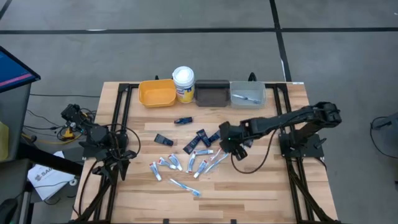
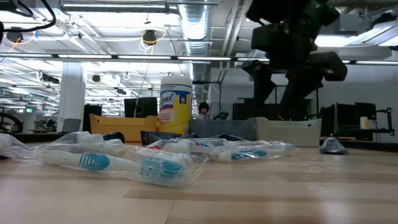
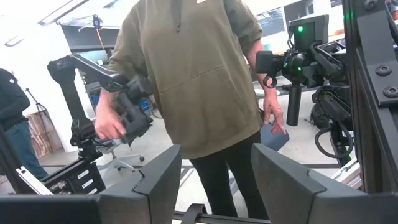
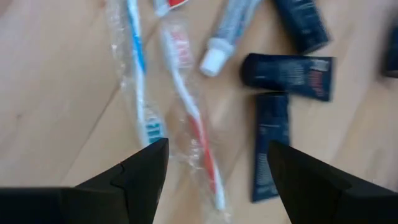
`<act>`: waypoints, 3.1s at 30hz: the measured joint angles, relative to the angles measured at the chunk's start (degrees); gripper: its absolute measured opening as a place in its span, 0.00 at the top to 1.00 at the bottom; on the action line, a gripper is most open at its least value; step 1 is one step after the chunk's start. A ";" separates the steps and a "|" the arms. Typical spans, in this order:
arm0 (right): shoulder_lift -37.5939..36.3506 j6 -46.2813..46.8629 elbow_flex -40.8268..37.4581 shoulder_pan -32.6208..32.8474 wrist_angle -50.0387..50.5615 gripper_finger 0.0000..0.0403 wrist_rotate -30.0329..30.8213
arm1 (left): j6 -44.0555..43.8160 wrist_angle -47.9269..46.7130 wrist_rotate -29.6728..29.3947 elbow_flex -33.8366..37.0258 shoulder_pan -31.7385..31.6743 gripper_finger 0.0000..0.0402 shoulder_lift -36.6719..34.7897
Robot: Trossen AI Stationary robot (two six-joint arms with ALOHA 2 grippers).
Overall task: Pick & Place Travel size toiletries
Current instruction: Put the orange toothbrush into the gray bin
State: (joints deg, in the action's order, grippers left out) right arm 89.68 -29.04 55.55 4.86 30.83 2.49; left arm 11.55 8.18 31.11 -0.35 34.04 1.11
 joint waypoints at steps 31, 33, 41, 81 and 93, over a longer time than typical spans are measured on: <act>16.45 0.59 11.04 2.23 -1.84 0.34 -4.03 | 0.00 0.07 -0.07 -0.01 0.00 0.52 0.17; 16.46 0.59 10.58 2.12 -1.25 0.34 -4.03 | 0.00 0.07 -0.06 0.00 0.00 0.52 0.17; 16.49 2.05 6.87 0.70 -1.45 0.34 -4.04 | 0.00 0.07 -0.04 0.00 0.00 0.52 0.17; 12.57 2.09 9.91 -1.92 5.75 0.96 -3.94 | 0.00 0.92 -0.09 0.00 0.00 0.52 0.21; -7.79 2.08 10.64 -18.10 8.76 0.98 -0.97 | 0.00 1.35 -0.19 -0.01 0.00 0.52 1.24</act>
State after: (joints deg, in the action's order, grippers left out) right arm 81.89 -26.96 66.19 -13.24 39.59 1.52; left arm 11.55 9.53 30.93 -0.36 34.04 2.35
